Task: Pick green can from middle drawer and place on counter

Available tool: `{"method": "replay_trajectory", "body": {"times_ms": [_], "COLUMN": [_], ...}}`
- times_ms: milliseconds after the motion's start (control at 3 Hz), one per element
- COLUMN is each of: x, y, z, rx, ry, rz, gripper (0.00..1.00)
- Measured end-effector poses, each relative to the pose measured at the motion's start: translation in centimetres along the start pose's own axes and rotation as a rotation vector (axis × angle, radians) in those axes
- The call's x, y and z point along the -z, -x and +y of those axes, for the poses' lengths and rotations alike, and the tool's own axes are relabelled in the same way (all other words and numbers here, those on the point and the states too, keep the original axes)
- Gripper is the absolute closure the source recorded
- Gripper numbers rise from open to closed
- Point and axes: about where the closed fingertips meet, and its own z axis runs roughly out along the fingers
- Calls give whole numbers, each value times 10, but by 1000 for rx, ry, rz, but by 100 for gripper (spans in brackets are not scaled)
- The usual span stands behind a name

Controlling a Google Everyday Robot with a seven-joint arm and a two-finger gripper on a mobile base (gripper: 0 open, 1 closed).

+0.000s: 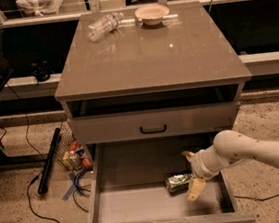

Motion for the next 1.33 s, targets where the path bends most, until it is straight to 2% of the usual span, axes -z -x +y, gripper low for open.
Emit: {"method": "replay_trajectory", "body": {"times_ms": [667, 1000, 1333], "x": [-39, -54, -63], "y": [-27, -35, -38], "z": [-2, 2, 2], "rx": [-8, -7, -3], "ry": [30, 58, 79], "rz": [41, 62, 73], "gripper": [0, 18, 41]}}
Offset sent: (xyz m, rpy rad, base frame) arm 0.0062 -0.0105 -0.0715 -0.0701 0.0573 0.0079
